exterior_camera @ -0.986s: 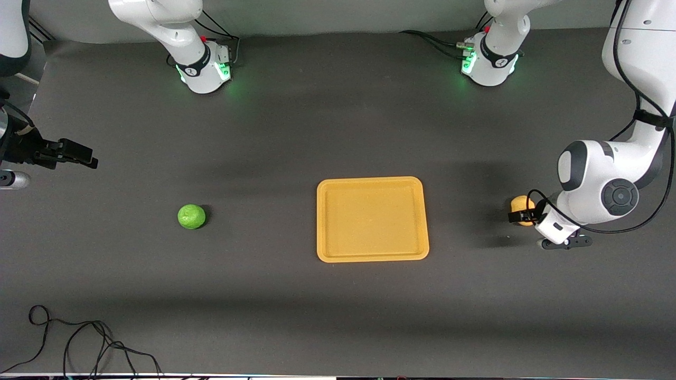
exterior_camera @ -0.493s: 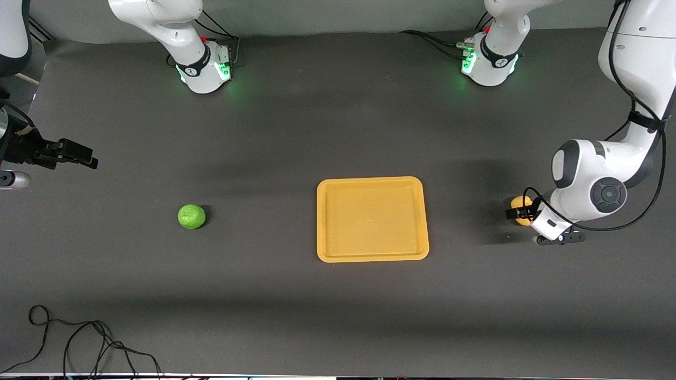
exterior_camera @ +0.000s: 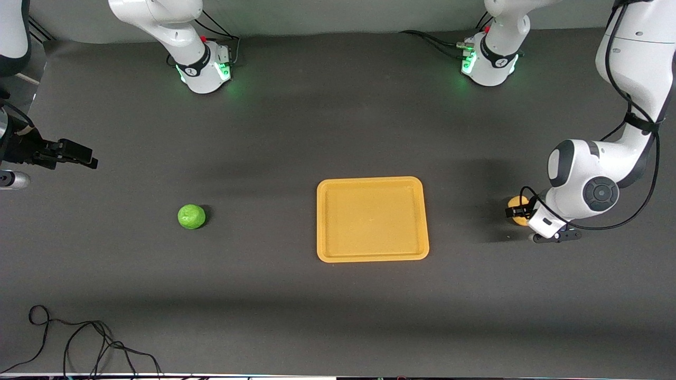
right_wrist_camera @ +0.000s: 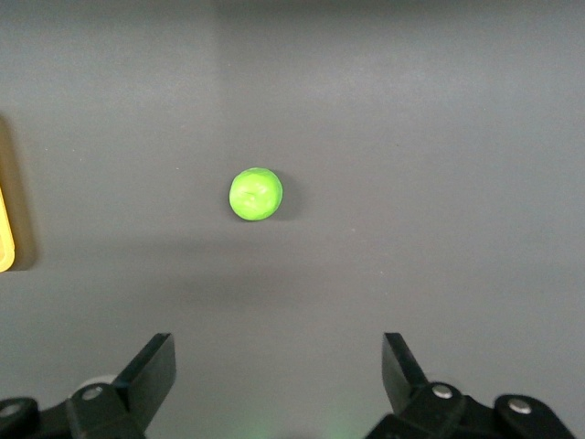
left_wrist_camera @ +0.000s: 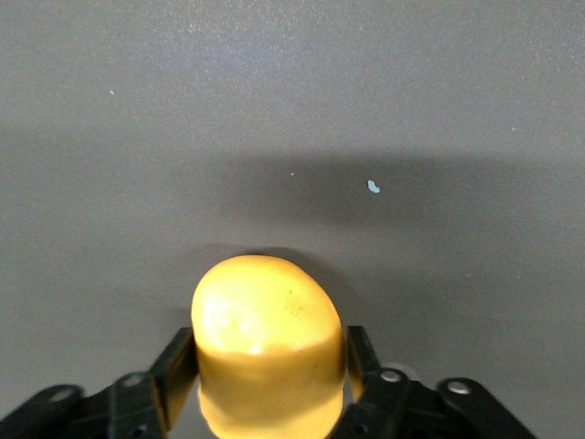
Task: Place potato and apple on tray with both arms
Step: 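Close the left gripper on the yellow potato and lift it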
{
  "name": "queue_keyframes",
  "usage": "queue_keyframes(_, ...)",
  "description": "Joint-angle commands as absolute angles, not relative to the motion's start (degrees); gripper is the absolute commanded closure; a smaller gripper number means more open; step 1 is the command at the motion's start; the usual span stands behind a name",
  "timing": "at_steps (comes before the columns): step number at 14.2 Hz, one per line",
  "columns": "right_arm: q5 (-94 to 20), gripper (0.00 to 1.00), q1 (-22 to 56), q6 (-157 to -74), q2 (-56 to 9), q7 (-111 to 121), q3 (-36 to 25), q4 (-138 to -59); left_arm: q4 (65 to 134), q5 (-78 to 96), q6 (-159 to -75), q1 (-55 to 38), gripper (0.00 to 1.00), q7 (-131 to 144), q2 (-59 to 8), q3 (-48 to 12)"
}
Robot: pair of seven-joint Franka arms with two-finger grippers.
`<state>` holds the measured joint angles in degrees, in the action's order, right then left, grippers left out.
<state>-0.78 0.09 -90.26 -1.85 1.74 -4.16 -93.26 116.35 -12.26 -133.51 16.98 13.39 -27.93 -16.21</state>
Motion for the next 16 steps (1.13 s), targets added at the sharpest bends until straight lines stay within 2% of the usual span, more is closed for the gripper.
queue_keyframes(1, -0.44, 0.00, 0.70, -90.88, -1.93, 2.64, -4.83, -93.25, 116.46, -13.27, -133.16, 16.79, 0.72, 15.12, -27.86, -16.08)
queue_keyframes(3, -0.44, 0.00, 0.70, -90.88, -1.93, 2.64, -4.83, -93.25, 115.67, -13.18, -130.88, 16.70, 0.90, 15.12, -27.51, -16.08)
queue_keyframes(4, -0.44, 0.00, 0.70, -90.88, -1.93, 2.64, -4.83, -93.25, 114.62, -13.18, -129.22, 16.44, 0.96, 14.77, -27.25, -16.17)
queue_keyframes(7, -0.44, 0.00, 0.70, -90.88, -1.93, 2.64, -4.83, -93.16, 111.98, -12.75, -126.05, 16.35, 1.00, 13.10, -24.01, -17.13)
queue_keyframes(10, -0.44, 0.00, 0.79, -91.14, -1.93, 2.64, -4.83, -93.16, 109.79, -12.31, -120.26, 16.26, 1.00, 13.18, -18.65, -20.99)
queue_keyframes(14, -0.44, 0.00, 0.79, -91.23, -1.93, 2.46, -4.83, -93.16, 95.93, -6.52, -103.49, 15.82, 1.00, 14.14, -17.22, -27.93)
queue_keyframes(16, -0.44, 0.00, 0.79, -91.32, -1.93, 2.46, -4.83, -93.16, 91.77, -5.01, -99.94, 14.69, 1.00, 14.59, -17.40, -30.31)
